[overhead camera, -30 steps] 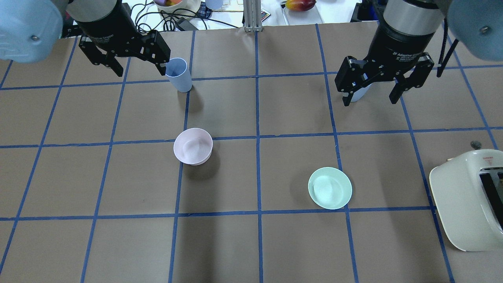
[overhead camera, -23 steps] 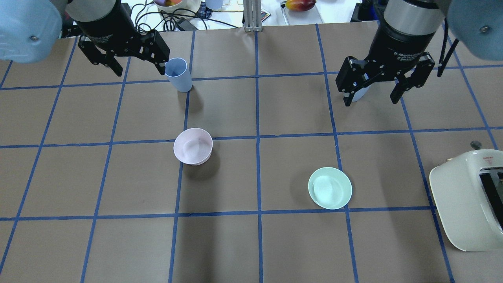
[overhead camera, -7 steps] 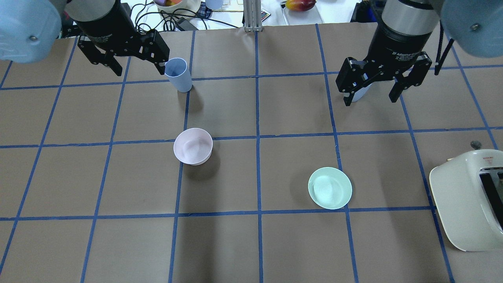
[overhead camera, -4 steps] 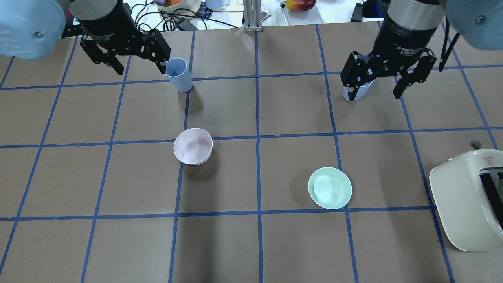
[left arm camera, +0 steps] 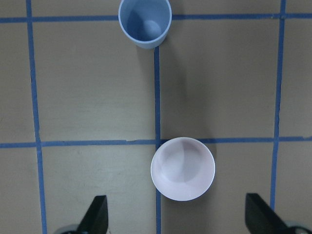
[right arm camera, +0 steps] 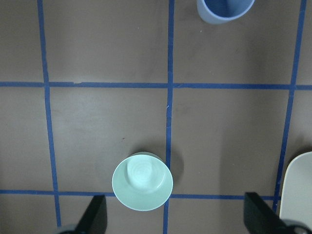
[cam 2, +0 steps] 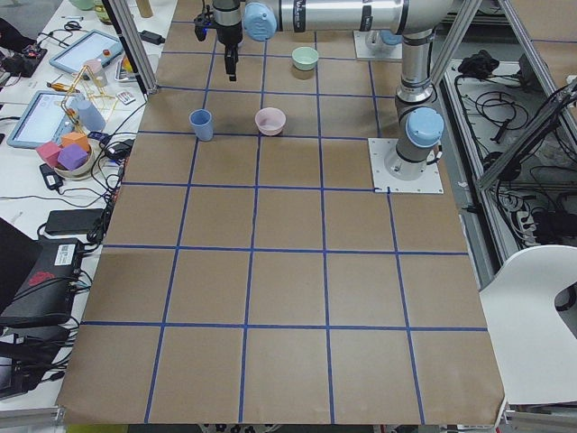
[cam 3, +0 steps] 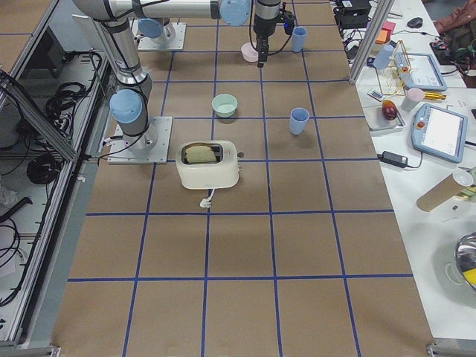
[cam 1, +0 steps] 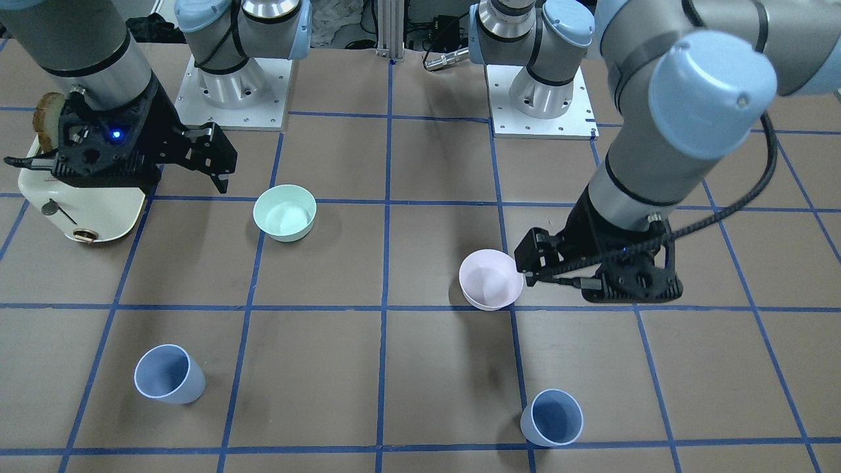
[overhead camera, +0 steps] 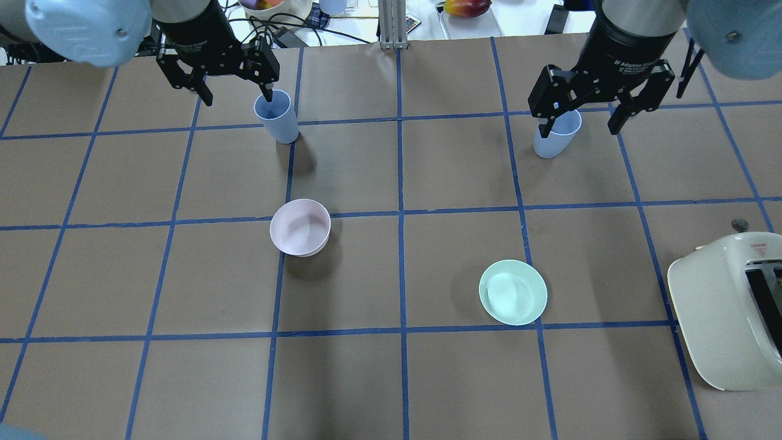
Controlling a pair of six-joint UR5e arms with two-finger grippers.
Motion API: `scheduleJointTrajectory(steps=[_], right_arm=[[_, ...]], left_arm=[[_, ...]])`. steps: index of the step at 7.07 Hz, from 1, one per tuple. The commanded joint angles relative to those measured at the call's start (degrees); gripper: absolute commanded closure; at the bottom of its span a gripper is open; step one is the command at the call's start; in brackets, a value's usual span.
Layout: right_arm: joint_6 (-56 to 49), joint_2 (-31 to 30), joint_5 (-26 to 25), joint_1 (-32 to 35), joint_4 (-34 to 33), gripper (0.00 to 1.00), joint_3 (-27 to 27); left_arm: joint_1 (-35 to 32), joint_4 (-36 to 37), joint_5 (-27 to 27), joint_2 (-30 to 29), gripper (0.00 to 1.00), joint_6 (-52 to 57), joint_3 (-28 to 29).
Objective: Stack blue cups with both arms
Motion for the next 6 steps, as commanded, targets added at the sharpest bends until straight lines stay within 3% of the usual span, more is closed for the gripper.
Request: scheduleJointTrajectory(steps=[1,2,3,6], right_arm=[[-0.5,2.5,0.7,-4.1,-4.4,0.00,-0.1],[-0.5,5.8,1.0,-6.7,-7.5,0.00,-0.4],[-1.5,9.4,1.1,-7.8,-14.8,0.00,-0.6],[-4.8,21.3,0.9,-7.9,-31.5,0.00,-1.5]], left_arm=[[0.0,8.6,0.2,-10.4,0.00,0.7,2.9],[0.0,12.8,0.5,-14.0,0.00,0.7,2.9],[-0.2,15.0,0.5,-15.8,0.00,0.6,2.9],[-0.3,23.1,0.5,-17.8,0.00,0.8,2.9]])
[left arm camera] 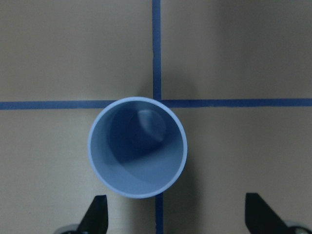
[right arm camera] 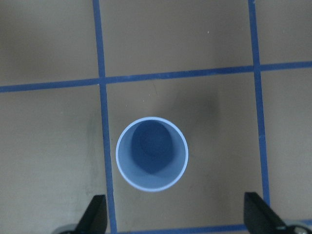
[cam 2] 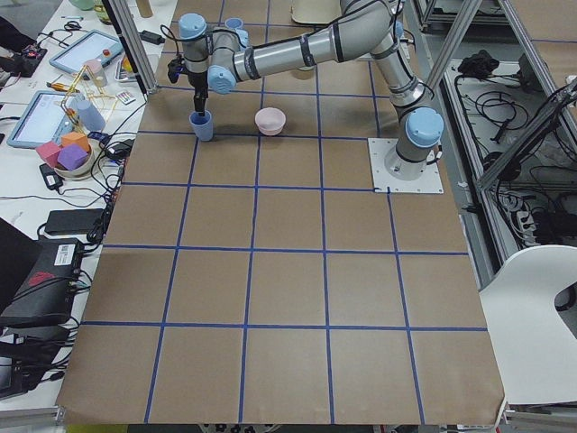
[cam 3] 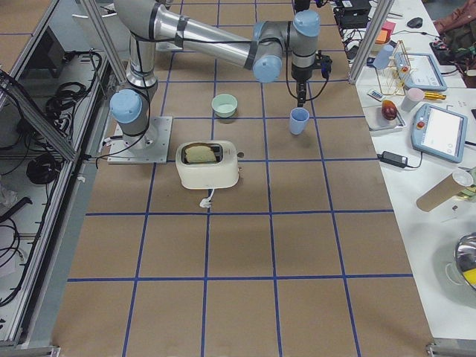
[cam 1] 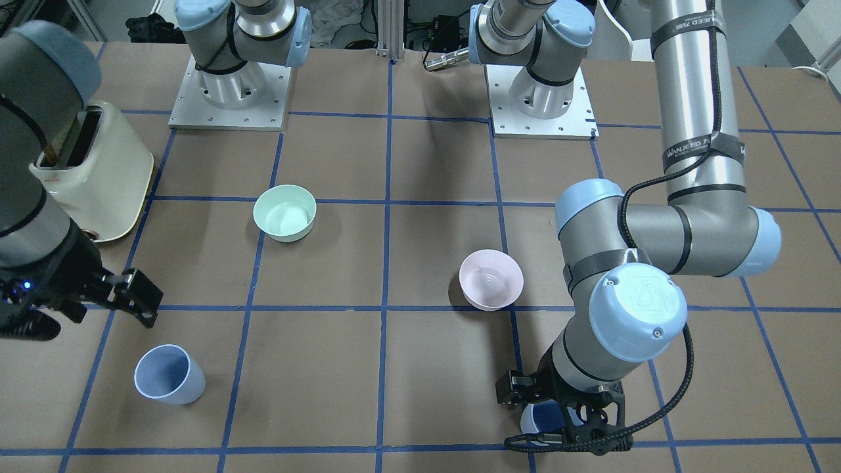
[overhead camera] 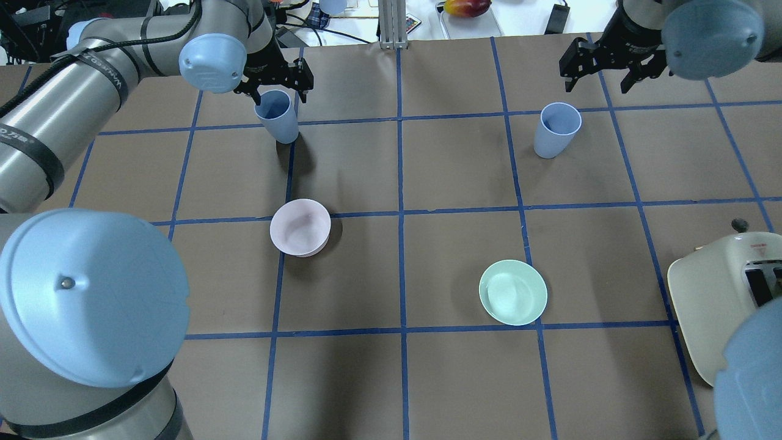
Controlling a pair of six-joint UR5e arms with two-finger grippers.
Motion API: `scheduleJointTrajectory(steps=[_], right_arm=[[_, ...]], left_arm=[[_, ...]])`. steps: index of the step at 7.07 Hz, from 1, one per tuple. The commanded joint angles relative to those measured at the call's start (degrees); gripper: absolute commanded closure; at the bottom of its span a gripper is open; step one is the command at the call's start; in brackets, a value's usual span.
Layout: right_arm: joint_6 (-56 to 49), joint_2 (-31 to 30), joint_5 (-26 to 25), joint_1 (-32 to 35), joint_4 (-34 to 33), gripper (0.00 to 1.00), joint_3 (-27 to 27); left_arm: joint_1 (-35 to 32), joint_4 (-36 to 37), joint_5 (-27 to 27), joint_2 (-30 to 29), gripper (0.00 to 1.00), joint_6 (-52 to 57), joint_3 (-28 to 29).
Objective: Stack blue cups with both arms
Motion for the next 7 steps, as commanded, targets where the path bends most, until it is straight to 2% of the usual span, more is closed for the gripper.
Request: scheduleJointTrajectory(steps=[1,4,5,6,7], right_arm=[[-3.3,6.0,-0.4,-0.2,-8.7,0.00,-0.6],[-3.1,8.0,-0.9,-0.5,-7.9,0.00,-0.5],[-3.1,7.9,-1.0,-0.6,-3.4,0.00,-0.4],[-3.1,7.8,-1.0,-0.8,-0.6,0.00,-0.3],[-3.1,7.9,-1.0,-0.9,0.2,0.00,0.1]], left_arm=[[0.0,3.0,0.0,-1.3,0.00,-0.1,-0.2],[-0.1,2.9,0.3,-2.7,0.38,0.0,-0.3],[-0.2,3.0,0.3,-2.8,0.65,0.6,-0.3],[-0.2,4.6,0.3,-2.9,0.85,1.5,-0.4],[-0.2,4.9,0.2,-2.9,1.00,1.4,-0.4]])
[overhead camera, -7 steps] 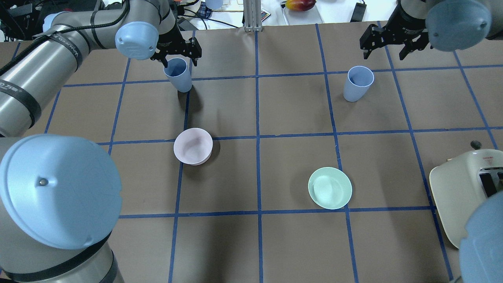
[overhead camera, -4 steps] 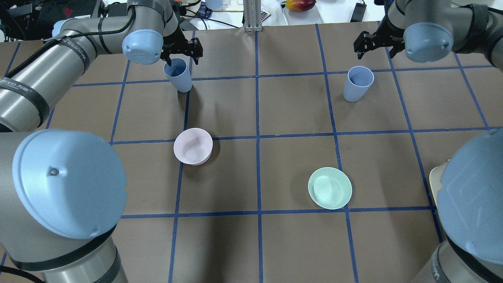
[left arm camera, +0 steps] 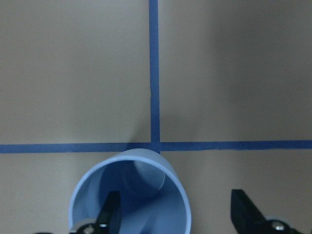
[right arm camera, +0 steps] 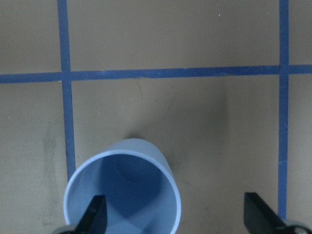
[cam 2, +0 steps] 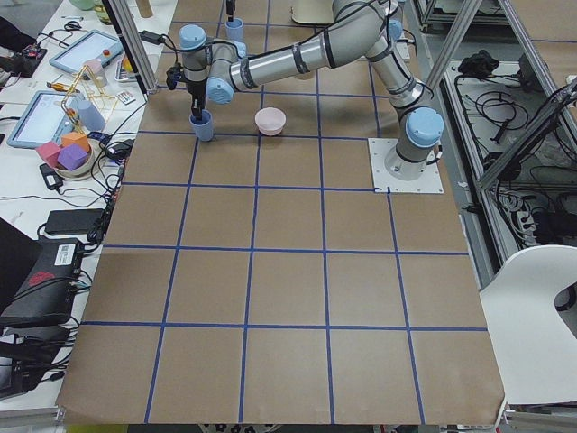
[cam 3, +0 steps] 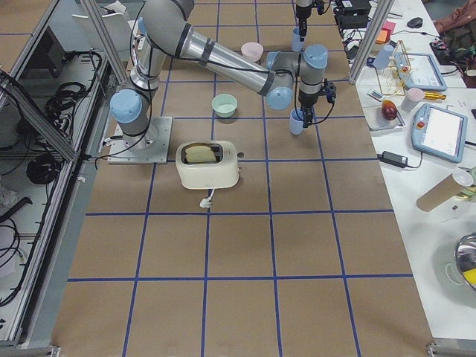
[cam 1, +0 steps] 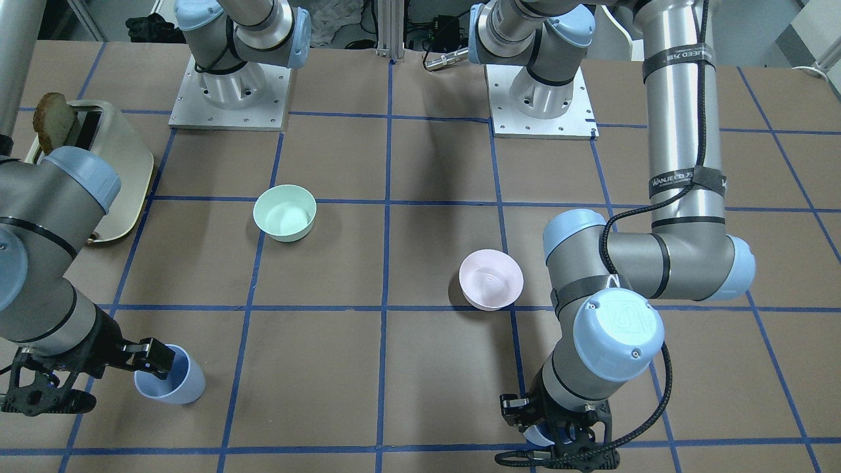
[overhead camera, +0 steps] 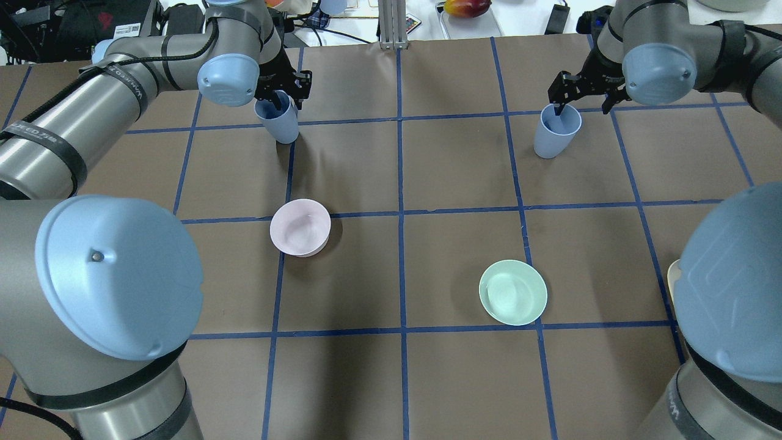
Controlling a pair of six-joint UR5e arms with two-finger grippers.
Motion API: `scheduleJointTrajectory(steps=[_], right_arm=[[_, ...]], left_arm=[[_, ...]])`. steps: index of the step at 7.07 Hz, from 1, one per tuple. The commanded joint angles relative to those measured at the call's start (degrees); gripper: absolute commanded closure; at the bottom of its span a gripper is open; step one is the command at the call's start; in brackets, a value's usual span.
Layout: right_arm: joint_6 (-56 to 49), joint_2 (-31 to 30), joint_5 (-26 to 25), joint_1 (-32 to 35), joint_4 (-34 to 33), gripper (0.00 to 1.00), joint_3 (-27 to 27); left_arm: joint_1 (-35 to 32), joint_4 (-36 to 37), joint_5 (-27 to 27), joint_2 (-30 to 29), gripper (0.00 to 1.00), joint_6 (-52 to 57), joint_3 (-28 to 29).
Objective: Stack blue cups with both arms
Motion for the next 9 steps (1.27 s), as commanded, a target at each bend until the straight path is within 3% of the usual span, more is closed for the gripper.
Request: scheduleJointTrajectory(steps=[1,4,5,6,7,8,9], right_arm=[[-0.4,0.2,0.0,-0.2,1.5,0.00,0.5],[-1.2,1.2,0.2,-0.2,1.4,0.00,1.1],[-1.2,1.6,0.3,-0.2,1.5,0.00,1.7],[-1.2,2.2,0.9,-0.7,1.7,0.17,2.3],[-1.2,2.3,0.8,-0.9,1.9,0.77,2.3],[-1.0,2.3,0.8,-0.9,2.0,1.00,2.3],[-0.4,2.3,0.8,-0.9,2.4,1.00,2.3]], left_arm=[[-0.2,0.7,-0.1,0.2,1.00,-0.1,-0.1],[-4.0,-2.4,0.4,2.4,1.00,-2.4,0.4],[-7.9,-4.9,1.2,3.6,1.00,-11.5,0.3],[-11.7,-6.2,3.9,4.8,1.00,-16.3,0.3],[-15.1,-8.4,3.9,5.5,1.00,-21.5,0.1],[-18.4,-8.1,3.5,5.2,1.00,-33.3,-0.8],[-19.9,-7.4,3.5,5.5,1.00,-39.6,-2.7]])
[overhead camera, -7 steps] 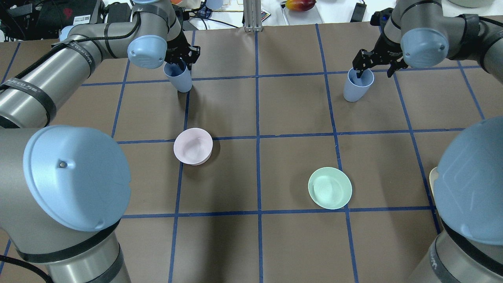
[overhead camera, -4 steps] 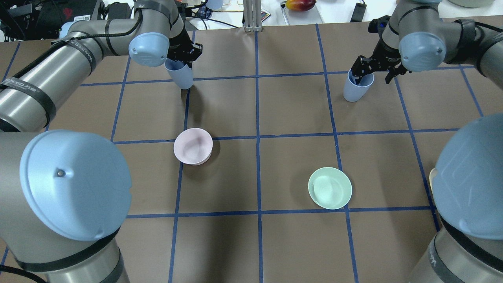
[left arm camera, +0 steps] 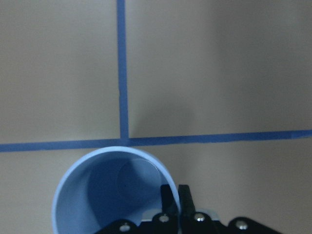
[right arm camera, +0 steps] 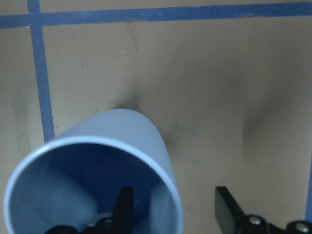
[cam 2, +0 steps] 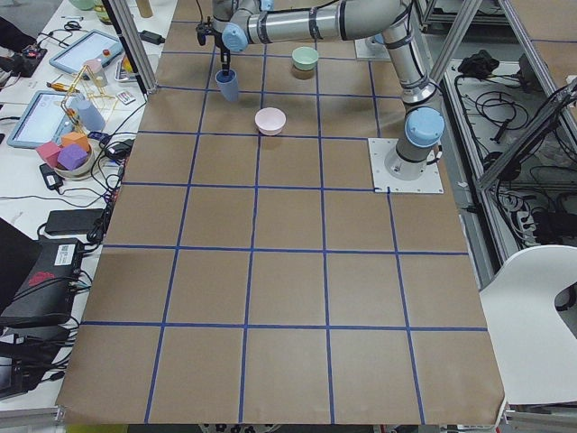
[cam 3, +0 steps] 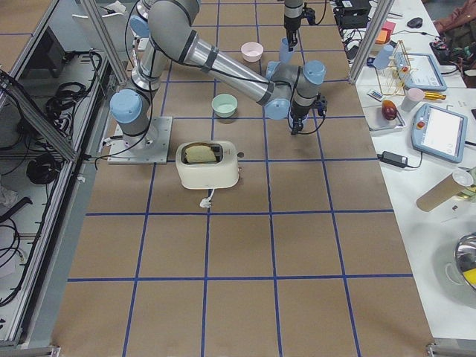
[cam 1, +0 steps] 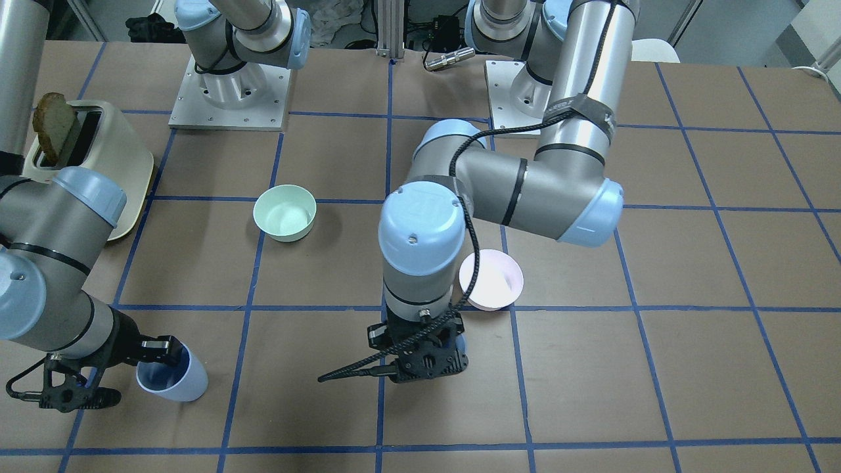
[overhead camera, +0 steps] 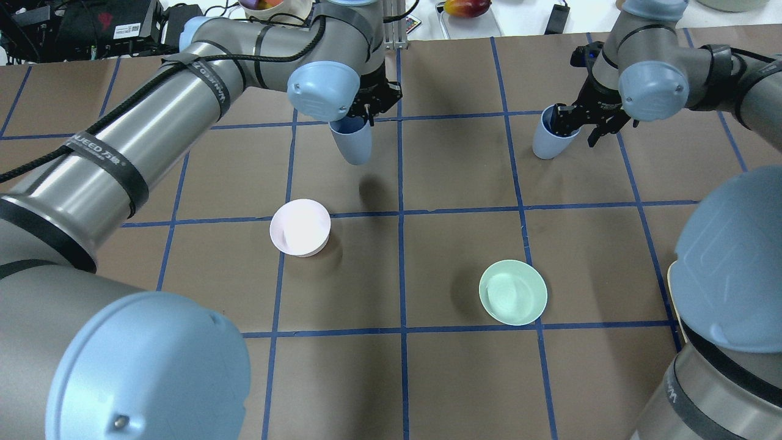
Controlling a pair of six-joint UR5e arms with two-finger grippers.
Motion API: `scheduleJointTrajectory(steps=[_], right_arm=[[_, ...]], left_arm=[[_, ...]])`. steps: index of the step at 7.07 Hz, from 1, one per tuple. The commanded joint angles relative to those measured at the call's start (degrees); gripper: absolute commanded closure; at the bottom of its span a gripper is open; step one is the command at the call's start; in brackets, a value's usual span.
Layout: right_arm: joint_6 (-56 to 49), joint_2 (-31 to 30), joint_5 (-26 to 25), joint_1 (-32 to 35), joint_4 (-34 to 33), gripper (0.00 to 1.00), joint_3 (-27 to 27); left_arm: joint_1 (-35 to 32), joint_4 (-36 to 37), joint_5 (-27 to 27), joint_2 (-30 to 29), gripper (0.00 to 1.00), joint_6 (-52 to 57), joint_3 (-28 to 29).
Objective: Stack blue cups with both arms
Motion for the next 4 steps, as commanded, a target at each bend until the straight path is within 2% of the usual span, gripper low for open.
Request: scheduleJointTrajectory(steps=[1,4], right_arm=[[0.8,0.0,0.0,-0.1,0.6,1.00,-0.2],[0.8,-0.6,0.1,-0.1,5.7,1.00,-3.1]], left_arm=[[-3.4,0.8,0.0,0.3,1.00,-10.0,-3.5],[-3.7,6.9,-0.2,-1.2,1.00,-11.9,-4.6]])
